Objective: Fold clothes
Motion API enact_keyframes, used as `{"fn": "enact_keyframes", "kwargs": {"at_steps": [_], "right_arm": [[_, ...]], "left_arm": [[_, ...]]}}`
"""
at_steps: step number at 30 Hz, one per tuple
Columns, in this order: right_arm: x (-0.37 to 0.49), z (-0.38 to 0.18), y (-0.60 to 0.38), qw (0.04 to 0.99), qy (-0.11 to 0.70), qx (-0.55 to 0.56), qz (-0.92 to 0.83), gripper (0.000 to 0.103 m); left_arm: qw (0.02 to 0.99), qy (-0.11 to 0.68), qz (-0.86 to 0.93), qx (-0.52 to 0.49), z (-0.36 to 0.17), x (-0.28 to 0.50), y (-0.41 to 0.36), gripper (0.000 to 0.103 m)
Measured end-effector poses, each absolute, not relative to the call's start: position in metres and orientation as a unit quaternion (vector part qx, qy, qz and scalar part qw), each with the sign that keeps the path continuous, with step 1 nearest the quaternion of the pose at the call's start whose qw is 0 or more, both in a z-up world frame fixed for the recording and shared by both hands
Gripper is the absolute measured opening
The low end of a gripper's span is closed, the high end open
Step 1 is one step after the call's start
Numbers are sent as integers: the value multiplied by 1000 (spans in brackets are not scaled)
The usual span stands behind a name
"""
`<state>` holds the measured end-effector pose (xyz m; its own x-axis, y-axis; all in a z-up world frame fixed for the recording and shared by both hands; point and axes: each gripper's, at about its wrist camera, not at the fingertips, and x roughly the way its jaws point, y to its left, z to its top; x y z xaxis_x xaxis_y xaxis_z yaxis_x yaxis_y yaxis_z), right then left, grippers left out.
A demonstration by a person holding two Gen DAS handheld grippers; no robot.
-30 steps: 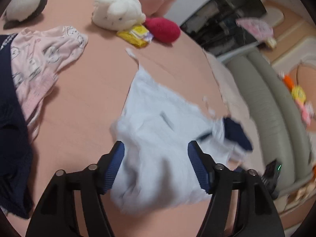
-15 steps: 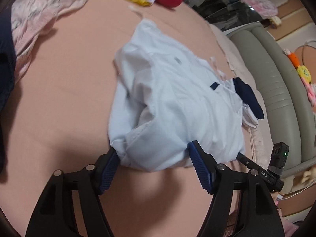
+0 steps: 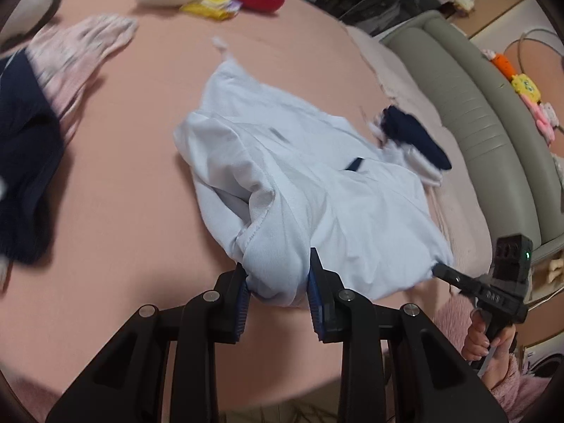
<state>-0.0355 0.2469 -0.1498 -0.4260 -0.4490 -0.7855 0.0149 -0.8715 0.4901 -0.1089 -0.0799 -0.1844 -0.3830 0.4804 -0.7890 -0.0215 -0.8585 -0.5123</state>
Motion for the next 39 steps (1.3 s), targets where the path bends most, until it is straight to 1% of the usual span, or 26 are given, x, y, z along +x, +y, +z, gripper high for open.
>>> {"fn": "enact_keyframes", "kwargs": {"at_steps": [3, 4, 5, 6, 8, 10, 12, 14, 17, 19, 21, 22, 23, 25, 26, 27, 29, 31, 32, 34, 35, 36, 37, 38, 39], "right_arm": [[-22, -185, 235, 126, -178, 545, -810, 19], [-20, -187, 237, 124, -186, 544, -808, 19], [-17, -189, 239, 122, -194, 544, -807, 20], [-15, -191, 241, 121, -202, 544, -806, 20], [-13, -185, 242, 114, -197, 536, -813, 26], [-13, -174, 238, 102, -182, 519, -829, 30], [-11, -169, 238, 91, -179, 506, -839, 31], [-9, -169, 237, 81, -187, 503, -840, 37], [-7, -164, 238, 75, -190, 497, -843, 38], [-4, -156, 242, 79, -189, 489, -848, 38], [-5, -153, 247, 81, -201, 480, -850, 40], [-5, -152, 250, 81, -211, 475, -850, 41], [-4, -152, 255, 74, -226, 470, -850, 41], [-2, -149, 266, 50, -243, 460, -853, 41], [-1, -147, 272, 37, -251, 454, -854, 42], [-1, -145, 276, 26, -254, 452, -855, 42], [-3, -143, 274, 21, -230, 463, -856, 42], [-7, -144, 267, 38, -218, 473, -853, 43], [-11, -149, 261, 48, -208, 483, -849, 50], [-20, -160, 247, 69, -188, 503, -841, 60], [-24, -166, 240, 79, -178, 513, -836, 55], [-27, -170, 235, 87, -169, 520, -833, 45], [-25, -169, 235, 86, -163, 520, -834, 30], [-23, -169, 235, 86, -157, 519, -835, 26], [-22, -168, 235, 86, -151, 519, -837, 23]], "left_arm": [[141, -246, 797, -533, -214, -88, -98, 38], [137, -257, 794, -533, -219, -85, -101, 42], [133, -268, 791, -534, -225, -81, -104, 42], [134, -266, 796, -527, -223, -79, -105, 43], [140, -241, 824, -494, -204, -76, -107, 46], [135, -253, 831, -478, -199, -74, -111, 50], [130, -268, 832, -468, -199, -75, -119, 50], [128, -280, 835, -457, -197, -76, -126, 50], [128, -296, 837, -441, -195, -79, -133, 50], [146, -291, 831, -451, -198, -82, -131, 50], [146, -261, 836, -460, -200, -84, -119, 50], [143, -242, 841, -463, -201, -85, -111, 47], [140, -222, 845, -466, -202, -86, -102, 41], [120, -180, 860, -462, -198, -85, -94, 33], [108, -172, 864, -461, -197, -84, -95, 31], [98, -173, 865, -461, -197, -84, -98, 31], [92, -189, 861, -463, -197, -83, -107, 31], [115, -232, 850, -458, -196, -85, -115, 31], [124, -249, 846, -455, -195, -86, -118, 32], [130, -260, 844, -451, -195, -88, -119, 32], [127, -251, 844, -456, -197, -90, -116, 31], [124, -241, 844, -462, -198, -91, -112, 31], [119, -230, 846, -467, -200, -92, -109, 28], [111, -215, 848, -472, -202, -93, -106, 21], [105, -204, 850, -474, -203, -93, -103, 20]]}}
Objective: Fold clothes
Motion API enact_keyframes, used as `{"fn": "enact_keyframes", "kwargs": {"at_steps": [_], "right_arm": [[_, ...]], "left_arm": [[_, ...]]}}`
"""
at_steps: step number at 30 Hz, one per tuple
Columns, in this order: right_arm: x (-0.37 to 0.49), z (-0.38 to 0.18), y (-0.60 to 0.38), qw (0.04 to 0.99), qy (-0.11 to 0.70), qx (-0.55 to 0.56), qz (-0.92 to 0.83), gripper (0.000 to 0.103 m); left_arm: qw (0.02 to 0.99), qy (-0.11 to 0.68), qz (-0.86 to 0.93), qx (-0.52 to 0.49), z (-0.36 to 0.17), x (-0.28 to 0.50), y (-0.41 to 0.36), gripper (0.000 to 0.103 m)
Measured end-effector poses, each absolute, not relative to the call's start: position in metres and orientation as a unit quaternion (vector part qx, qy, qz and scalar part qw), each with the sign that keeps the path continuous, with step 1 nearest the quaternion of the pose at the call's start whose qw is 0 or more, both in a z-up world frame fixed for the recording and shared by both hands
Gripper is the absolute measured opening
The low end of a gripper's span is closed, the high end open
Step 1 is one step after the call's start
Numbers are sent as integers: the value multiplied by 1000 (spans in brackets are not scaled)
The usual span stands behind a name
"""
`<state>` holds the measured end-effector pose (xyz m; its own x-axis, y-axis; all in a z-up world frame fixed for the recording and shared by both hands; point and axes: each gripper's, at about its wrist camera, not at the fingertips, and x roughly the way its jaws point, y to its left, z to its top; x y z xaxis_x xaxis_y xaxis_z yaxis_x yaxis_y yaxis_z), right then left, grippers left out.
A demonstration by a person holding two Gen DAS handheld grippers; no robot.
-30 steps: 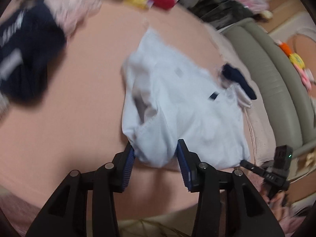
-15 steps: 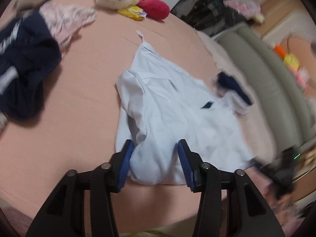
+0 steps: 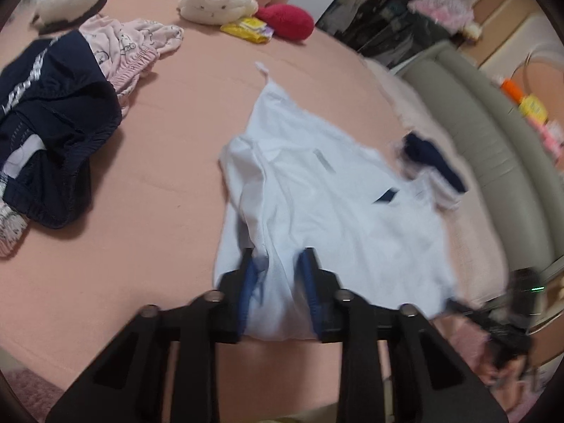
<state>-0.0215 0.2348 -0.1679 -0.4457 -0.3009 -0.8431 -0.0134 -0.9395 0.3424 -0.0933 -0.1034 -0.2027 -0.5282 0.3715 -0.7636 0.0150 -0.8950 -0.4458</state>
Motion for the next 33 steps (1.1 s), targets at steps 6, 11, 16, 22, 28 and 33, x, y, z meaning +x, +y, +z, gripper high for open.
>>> {"fn": "enact_keyframes", "kwargs": {"at_steps": [6, 11, 16, 22, 28, 33], "right_arm": [[-11, -166, 235, 83, -119, 521, -841, 12], [0, -180, 242, 57, -112, 546, -828, 4], [7, -180, 247, 31, -95, 555, -826, 10], [-22, -135, 263, 52, -136, 489, -860, 32], [-87, -141, 200, 102, -51, 485, -867, 33], [-117, -190, 192, 82, -54, 496, -863, 32]], "left_arm": [[88, -223, 848, -473, -202, -93, -120, 13], [72, -201, 842, -496, -211, -96, -120, 19], [42, -231, 850, -471, -197, -92, -137, 40], [121, -180, 869, -445, -169, -119, -108, 40], [174, -97, 839, -506, -194, -177, -59, 38], [156, -24, 835, -527, -219, -198, -30, 38]]}}
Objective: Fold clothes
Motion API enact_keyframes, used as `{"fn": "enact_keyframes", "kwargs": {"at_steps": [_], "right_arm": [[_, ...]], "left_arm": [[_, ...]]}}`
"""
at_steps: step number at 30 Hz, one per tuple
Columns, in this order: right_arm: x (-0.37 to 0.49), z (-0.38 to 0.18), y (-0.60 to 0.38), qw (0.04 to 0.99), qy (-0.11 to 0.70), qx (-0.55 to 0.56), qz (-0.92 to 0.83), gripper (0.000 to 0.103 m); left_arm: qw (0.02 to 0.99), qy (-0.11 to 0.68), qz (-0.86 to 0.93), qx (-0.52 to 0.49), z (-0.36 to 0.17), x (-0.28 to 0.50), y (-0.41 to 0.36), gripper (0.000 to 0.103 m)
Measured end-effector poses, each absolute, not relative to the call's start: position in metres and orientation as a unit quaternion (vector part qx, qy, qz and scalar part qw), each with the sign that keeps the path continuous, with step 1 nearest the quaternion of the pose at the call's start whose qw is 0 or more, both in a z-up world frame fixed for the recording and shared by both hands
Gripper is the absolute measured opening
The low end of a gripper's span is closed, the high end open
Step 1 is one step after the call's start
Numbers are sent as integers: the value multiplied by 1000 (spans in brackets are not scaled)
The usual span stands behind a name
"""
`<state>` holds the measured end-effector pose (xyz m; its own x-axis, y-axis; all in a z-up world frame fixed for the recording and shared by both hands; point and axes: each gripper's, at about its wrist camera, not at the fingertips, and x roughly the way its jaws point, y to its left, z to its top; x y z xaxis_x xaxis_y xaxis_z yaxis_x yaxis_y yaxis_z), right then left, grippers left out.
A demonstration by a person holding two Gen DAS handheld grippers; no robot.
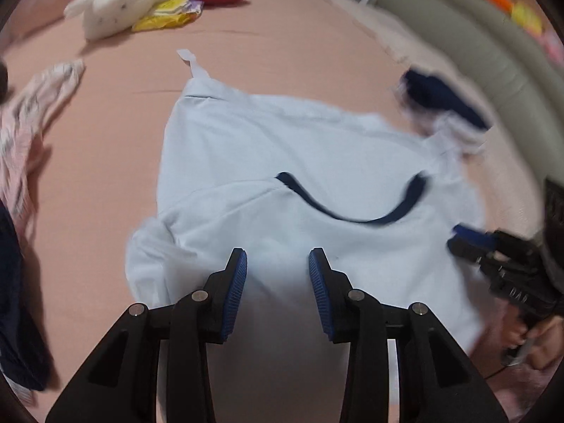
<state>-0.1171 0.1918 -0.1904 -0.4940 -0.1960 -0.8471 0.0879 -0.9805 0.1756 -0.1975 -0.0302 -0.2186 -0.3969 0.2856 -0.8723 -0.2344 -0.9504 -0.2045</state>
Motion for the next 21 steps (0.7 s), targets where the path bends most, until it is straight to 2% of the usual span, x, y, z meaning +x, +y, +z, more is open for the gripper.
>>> {"fn": "enact_keyframes", "kwargs": {"at_steps": [1, 3, 5, 8, 9, 11, 12, 13, 14, 19, 21], "right_arm": [[-118, -200, 198, 67, -66, 489, -867, 32], [-111, -211, 214, 33, -89, 461, -882, 22], [-100, -213, 231, -6, -113, 440, -891, 0], [-89, -205, 247, -44, -133, 430, -892, 0], [-88, -198, 248, -48, -130, 430, -892, 3], [-90, -178, 246, -36, -112, 418, -901, 31], [-93, -168, 242, -21, -97, 411, -906, 40], [-100, -162, 234, 3, -79, 413, -907, 61], [-107, -156, 227, 26, -60, 415, -908, 73], [-153, -167, 173, 82, 78, 444, -889, 72], [-170, -184, 162, 106, 99, 472, -870, 70]], "left_arm": [[147, -11, 839, -523, -220, -199, -28, 38], [132, -9, 847, -514, -219, -203, -35, 39], [116, -7, 855, -505, -218, -206, -41, 36], [119, -10, 864, -488, -207, -209, -46, 36], [121, -12, 867, -483, -203, -210, -47, 37], [127, -15, 873, -471, -194, -212, -50, 47], [130, -17, 875, -465, -190, -213, -51, 48], [132, -19, 878, -460, -186, -214, -52, 48], [135, -10, 877, -462, -186, -217, -51, 48], [156, 45, 858, -488, -210, -227, -29, 48], [153, 59, 860, -484, -215, -227, -25, 48]]}}
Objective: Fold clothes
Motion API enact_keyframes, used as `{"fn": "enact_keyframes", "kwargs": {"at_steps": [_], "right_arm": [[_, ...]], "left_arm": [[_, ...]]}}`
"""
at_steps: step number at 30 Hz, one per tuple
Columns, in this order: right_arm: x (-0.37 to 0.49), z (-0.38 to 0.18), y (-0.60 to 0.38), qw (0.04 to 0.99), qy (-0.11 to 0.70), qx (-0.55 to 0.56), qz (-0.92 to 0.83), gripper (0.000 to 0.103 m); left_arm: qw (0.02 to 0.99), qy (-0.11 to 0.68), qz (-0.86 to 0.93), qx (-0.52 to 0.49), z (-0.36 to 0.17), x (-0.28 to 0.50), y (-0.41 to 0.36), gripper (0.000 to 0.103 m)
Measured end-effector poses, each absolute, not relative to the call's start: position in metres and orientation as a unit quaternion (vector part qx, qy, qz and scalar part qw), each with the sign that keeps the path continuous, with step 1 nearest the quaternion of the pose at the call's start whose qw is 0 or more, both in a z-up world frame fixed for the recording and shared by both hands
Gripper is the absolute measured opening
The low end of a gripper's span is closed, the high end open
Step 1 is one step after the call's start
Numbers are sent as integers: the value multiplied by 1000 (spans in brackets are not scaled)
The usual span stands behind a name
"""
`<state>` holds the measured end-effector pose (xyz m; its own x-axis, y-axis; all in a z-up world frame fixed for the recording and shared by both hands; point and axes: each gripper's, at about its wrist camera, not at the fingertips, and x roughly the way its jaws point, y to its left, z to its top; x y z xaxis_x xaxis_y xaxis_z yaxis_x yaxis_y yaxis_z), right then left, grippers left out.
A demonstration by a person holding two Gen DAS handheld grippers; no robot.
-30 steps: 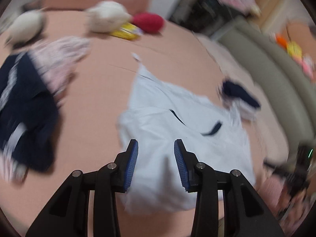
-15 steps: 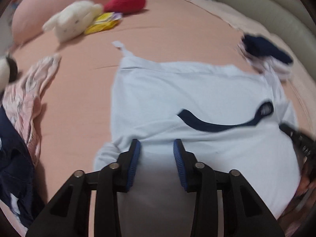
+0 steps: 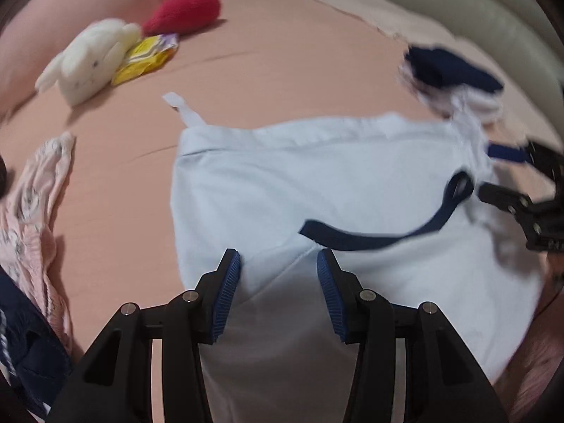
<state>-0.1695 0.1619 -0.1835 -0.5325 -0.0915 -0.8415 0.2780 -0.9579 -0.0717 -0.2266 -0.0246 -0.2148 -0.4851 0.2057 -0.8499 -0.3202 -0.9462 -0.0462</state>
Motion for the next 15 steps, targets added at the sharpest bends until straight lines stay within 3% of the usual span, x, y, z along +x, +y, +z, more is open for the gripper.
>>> {"fn": "enact_keyframes", "kwargs": {"at_steps": [2, 5, 6, 8, 12, 15], "right_arm": [[-176, -202, 160, 115, 96, 484, -862, 60], [-174, -219, 167, 98, 72, 470, -874, 57], [-171, -220, 172, 88, 57, 457, -883, 57], [-168, -221, 183, 63, 28, 442, -894, 57], [-171, -222, 215, 24, -50, 436, -898, 56], [-170, -219, 215, 27, -43, 442, -896, 56]], "left_arm": [[150, 73, 861, -480, -220, -227, -20, 48], [145, 94, 864, -474, -227, -227, -14, 49], [143, 100, 864, -472, -229, -227, -12, 51], [137, 111, 868, -465, -233, -227, -9, 65], [112, 99, 883, -445, -229, -231, -13, 66], [103, 66, 887, -446, -211, -233, -25, 66]]}}
